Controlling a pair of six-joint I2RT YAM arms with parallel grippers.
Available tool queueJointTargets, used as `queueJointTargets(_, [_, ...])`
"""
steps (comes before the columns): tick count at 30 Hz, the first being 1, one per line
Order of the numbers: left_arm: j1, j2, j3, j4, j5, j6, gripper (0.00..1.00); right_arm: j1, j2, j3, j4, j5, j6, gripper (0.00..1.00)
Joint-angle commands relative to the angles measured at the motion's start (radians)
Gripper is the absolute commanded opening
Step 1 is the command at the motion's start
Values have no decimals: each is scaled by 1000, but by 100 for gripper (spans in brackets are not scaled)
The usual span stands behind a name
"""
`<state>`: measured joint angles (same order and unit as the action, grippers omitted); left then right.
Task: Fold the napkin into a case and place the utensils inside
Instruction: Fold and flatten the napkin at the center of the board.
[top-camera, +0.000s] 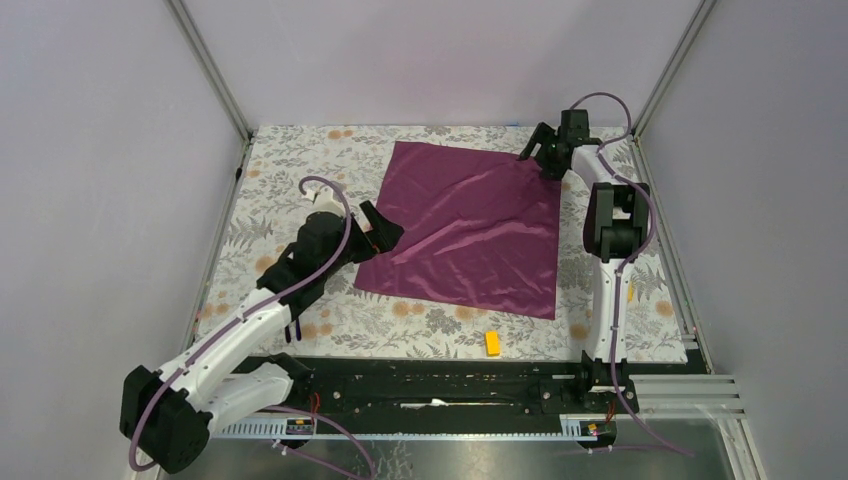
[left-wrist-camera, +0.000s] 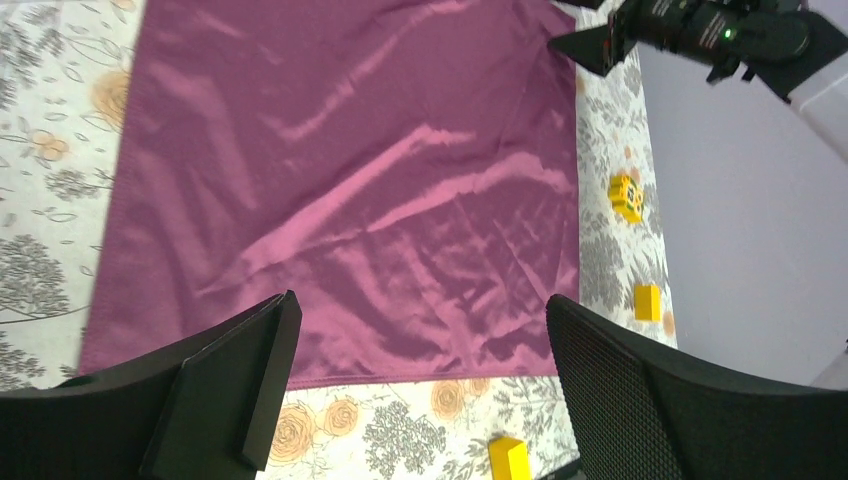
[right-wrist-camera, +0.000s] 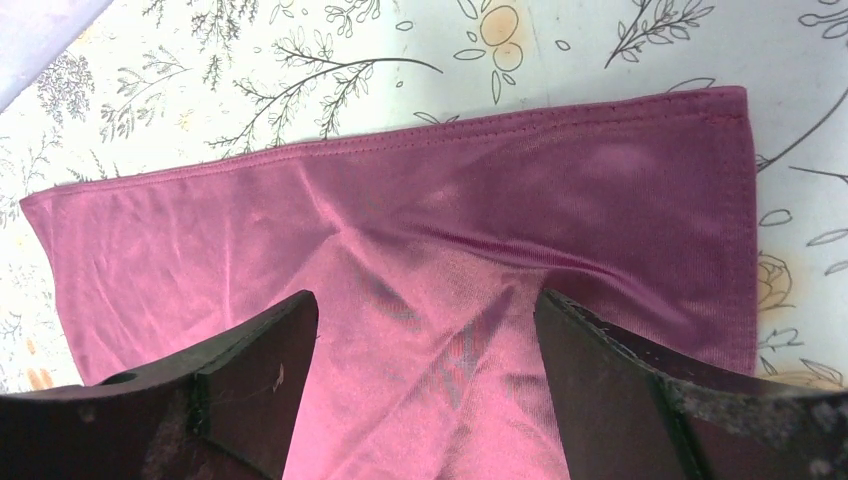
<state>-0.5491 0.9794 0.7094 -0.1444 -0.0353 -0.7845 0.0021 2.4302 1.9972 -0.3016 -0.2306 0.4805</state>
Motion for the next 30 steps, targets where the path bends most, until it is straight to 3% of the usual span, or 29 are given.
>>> queueJointTargets(1, [8, -42, 1, -5, -113, -3, 99, 4, 56, 65, -3, -26, 13, 86])
queueJointTargets(12, [37, 68, 55, -49, -38, 34, 99, -25, 187, 258, -50, -75, -18, 87])
queueJointTargets(16, [38, 94, 48, -43, 5, 23, 99, -14, 129, 317, -142, -54, -53, 89])
queueJointTargets(19, [41, 109, 37, -29, 28, 16, 99, 23, 4, 302, -233, 30, -95, 96])
queueJointTargets(22, [43, 125, 40, -32, 31, 16, 99, 68, -179, 164, -288, 127, -77, 100])
queueJointTargets(28, [46, 92, 35, -24, 61, 36, 99, 162, -572, -311, -308, 312, -14, 100])
queueJointTargets(30, [47, 67, 23, -18, 66, 44, 99, 162, -681, -479, -333, 307, 57, 100])
